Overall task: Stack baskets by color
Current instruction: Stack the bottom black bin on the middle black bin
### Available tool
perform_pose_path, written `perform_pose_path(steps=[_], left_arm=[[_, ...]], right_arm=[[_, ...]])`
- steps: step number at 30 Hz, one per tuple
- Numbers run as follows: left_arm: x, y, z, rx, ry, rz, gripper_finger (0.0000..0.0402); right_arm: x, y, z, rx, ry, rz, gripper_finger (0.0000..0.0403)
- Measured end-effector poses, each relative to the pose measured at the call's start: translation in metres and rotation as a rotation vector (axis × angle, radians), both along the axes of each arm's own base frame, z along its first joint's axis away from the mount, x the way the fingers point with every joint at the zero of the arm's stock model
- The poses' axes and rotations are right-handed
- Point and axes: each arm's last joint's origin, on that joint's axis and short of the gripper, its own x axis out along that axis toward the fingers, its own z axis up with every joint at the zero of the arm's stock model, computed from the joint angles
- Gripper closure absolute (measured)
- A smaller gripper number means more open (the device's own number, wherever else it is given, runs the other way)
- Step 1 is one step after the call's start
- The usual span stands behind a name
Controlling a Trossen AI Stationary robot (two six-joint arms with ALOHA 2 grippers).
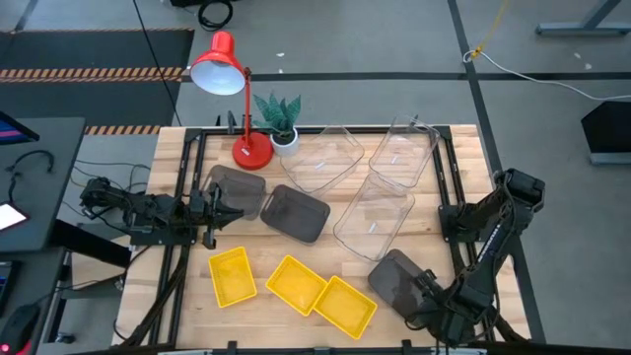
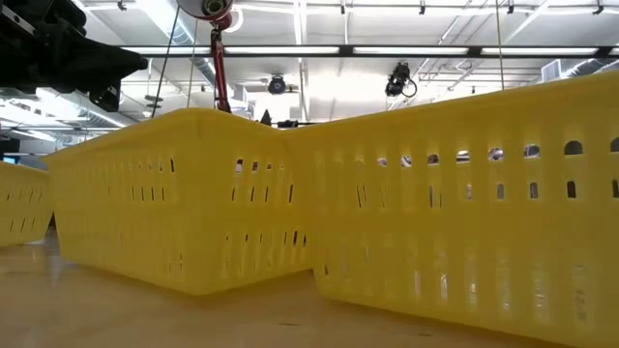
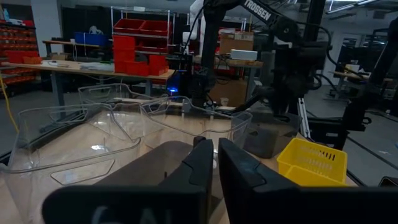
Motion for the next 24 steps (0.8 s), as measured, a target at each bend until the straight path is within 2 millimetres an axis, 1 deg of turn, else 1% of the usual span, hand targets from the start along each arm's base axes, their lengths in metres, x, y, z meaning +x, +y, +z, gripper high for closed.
perform_pose_path(steps=[5,8,11,16,17,21,24], left_arm=[[0.0,0.0,0.0,0.0,0.0,0.0,0.0371],[0.0,0.0,0.0,0.0,0.0,0.0,0.0375],[0.0,0.0,0.0,0.0,0.0,0.0,0.0375],[0.0,0.0,0.0,0.0,0.0,0.0,0.0368],[0.0,0.0,0.0,0.0,0.0,0.0,0.0367],[0.0,0.0,0.0,0.0,0.0,0.0,0.0366],[0.0,0.0,0.0,0.0,0.0,0.0,0.037]], right_arm=[[-0.002,-0.003,-0.008,-0.013,0.003,0.043,0.0275],[-0.002,-0.004,-0.013,-0.001,-0.005,0.051,0.0287],[-0.001,-0.005,-0.015,0.007,-0.012,0.063,0.0315],[0.005,-0.008,-0.015,0.042,0.035,0.073,0.0384],[0.007,-0.009,-0.015,0.051,0.046,0.074,0.0392],[0.012,-0.01,-0.004,0.045,0.074,0.065,0.0392],[0.017,-0.011,0.014,0.023,0.088,0.107,0.0397]])
